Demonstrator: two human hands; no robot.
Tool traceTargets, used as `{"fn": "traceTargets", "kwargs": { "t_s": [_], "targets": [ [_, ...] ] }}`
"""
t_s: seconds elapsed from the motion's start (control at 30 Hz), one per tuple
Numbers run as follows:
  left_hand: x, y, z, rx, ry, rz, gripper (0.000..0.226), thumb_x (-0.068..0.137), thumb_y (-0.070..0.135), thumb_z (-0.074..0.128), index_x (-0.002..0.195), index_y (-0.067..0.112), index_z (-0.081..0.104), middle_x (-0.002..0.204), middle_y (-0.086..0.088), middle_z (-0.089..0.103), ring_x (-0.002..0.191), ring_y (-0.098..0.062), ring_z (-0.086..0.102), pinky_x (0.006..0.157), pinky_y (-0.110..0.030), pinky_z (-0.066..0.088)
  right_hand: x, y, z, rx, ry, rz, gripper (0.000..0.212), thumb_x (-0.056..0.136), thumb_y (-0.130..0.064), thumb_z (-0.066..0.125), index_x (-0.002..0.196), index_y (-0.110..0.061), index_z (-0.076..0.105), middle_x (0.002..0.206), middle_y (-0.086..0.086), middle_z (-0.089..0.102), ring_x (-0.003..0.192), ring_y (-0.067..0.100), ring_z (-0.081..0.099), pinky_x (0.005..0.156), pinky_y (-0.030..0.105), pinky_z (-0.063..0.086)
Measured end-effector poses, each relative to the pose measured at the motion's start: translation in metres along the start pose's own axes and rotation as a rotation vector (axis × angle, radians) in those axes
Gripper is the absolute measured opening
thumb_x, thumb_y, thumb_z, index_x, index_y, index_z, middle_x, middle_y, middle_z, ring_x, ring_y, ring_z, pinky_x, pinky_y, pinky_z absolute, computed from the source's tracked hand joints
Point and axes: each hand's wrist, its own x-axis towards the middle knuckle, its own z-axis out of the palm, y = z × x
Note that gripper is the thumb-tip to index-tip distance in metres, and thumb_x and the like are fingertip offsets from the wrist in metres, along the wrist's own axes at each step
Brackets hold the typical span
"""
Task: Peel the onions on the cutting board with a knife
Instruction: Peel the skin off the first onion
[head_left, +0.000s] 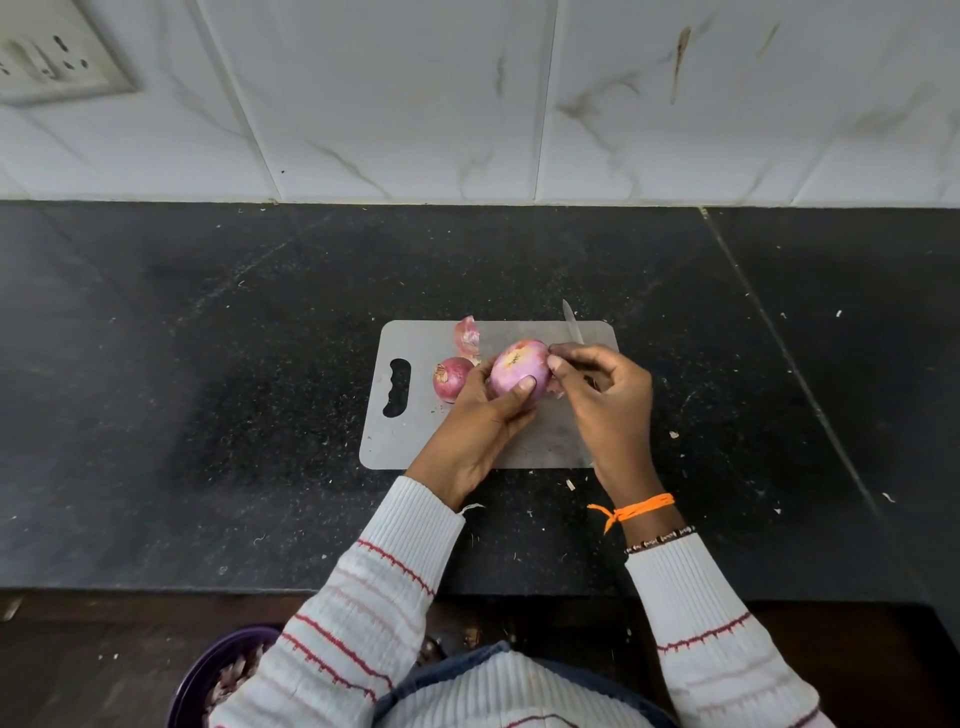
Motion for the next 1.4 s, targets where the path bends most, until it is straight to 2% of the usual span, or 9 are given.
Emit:
{"fn": "traceTargets", "kwargs": {
  "t_s": [0.2, 0.3, 0.4, 0.63, 0.8, 0.9, 1.07, 1.27, 1.4],
  "targets": [
    [-0.002, -0.005, 0.004, 0.032, 0.021, 0.116, 0.044, 0.083, -0.006, 0.058, 0.117, 0.017, 0.043, 0.117, -0.011, 0.056, 0.111, -0.025, 0.058, 0.1, -0.038, 0.046, -0.006, 0.003, 0.008, 0.158, -0.03, 0.162, 0.021, 0.077, -0.007, 0.072, 0.09, -0.021, 0.065, 0.096, 0.003, 0.068, 0.094, 0.015, 0.066, 0.081, 0.028, 0.054],
    [-0.004, -0.002, 0.008, 0.11, 0.05, 0.236, 0.051, 0.08, -0.014, 0.059, 0.113, 0.021, 0.041, 0.109, 0.005, 0.055, 0.096, -0.005, 0.063, 0.086, -0.022, 0.053, -0.008, 0.004, 0.01, 0.348, -0.086, 0.346, 0.018, 0.083, -0.008, 0.066, 0.094, -0.022, 0.062, 0.105, 0.006, 0.066, 0.101, 0.02, 0.065, 0.084, 0.033, 0.055],
    [-0.005, -0.001, 0.005, 0.266, 0.041, 0.324, 0.061, 0.076, -0.018, 0.061, 0.121, 0.014, 0.036, 0.109, 0.011, 0.05, 0.09, 0.008, 0.061, 0.081, -0.016, 0.051, -0.005, 0.003, 0.009, 0.321, -0.106, 0.293, 0.023, 0.084, -0.007, 0.065, 0.101, -0.022, 0.062, 0.111, 0.007, 0.065, 0.106, 0.02, 0.063, 0.087, 0.035, 0.053],
    [-0.003, -0.004, 0.004, 0.446, -0.033, 0.373, 0.063, 0.074, -0.018, 0.063, 0.121, 0.011, 0.034, 0.114, 0.007, 0.047, 0.097, 0.006, 0.058, 0.085, -0.018, 0.05, -0.001, -0.004, 0.008, 0.246, 0.058, 0.244, 0.011, 0.081, -0.007, 0.068, 0.083, -0.017, 0.065, 0.088, 0.0, 0.069, 0.081, 0.006, 0.067, 0.072, 0.031, 0.056],
    [-0.002, -0.011, 0.004, 0.431, -0.04, 0.334, 0.064, 0.074, -0.015, 0.065, 0.121, 0.015, 0.035, 0.123, -0.002, 0.046, 0.105, -0.007, 0.056, 0.095, -0.03, 0.049, 0.004, 0.001, 0.01, 0.204, 0.143, 0.318, 0.019, 0.086, -0.017, 0.064, 0.068, -0.018, 0.06, 0.081, -0.004, 0.065, 0.075, 0.007, 0.062, 0.06, 0.032, 0.051],
    [-0.003, -0.013, 0.003, 0.444, -0.07, 0.3, 0.065, 0.076, -0.012, 0.066, 0.127, 0.014, 0.033, 0.13, -0.007, 0.043, 0.11, -0.01, 0.055, 0.095, -0.027, 0.049, 0.006, 0.005, 0.006, 0.194, 0.168, 0.337, 0.02, 0.09, -0.016, 0.059, 0.071, -0.018, 0.063, 0.086, -0.008, 0.068, 0.079, 0.005, 0.063, 0.059, 0.028, 0.05],
    [-0.002, -0.012, 0.004, 0.432, -0.072, 0.192, 0.062, 0.082, 0.0, 0.065, 0.134, 0.015, 0.035, 0.129, -0.005, 0.048, 0.117, -0.019, 0.052, 0.1, -0.032, 0.046, 0.008, 0.008, 0.0, 0.198, 0.181, 0.273, 0.011, 0.087, -0.01, 0.062, 0.076, -0.011, 0.066, 0.097, 0.01, 0.07, 0.091, 0.018, 0.067, 0.066, 0.027, 0.055],
    [0.001, -0.009, 0.0, 0.096, -0.092, 0.033, 0.051, 0.083, 0.006, 0.064, 0.129, 0.012, 0.042, 0.127, -0.018, 0.056, 0.11, -0.032, 0.06, 0.096, -0.037, 0.05, 0.01, 0.002, -0.008, 0.296, 0.136, 0.288, 0.01, 0.081, -0.001, 0.067, 0.075, -0.008, 0.061, 0.088, 0.013, 0.07, 0.075, 0.017, 0.067, 0.067, 0.029, 0.058],
    [0.002, -0.008, -0.002, -0.044, -0.086, -0.018, 0.032, 0.09, 0.004, 0.051, 0.12, 0.015, 0.048, 0.116, -0.013, 0.061, 0.101, -0.023, 0.063, 0.091, -0.029, 0.05, 0.01, 0.008, -0.004, 0.21, 0.113, 0.253, 0.018, 0.08, 0.005, 0.066, 0.076, -0.011, 0.058, 0.08, 0.008, 0.068, 0.072, 0.014, 0.067, 0.065, 0.027, 0.056]
  ]
}}
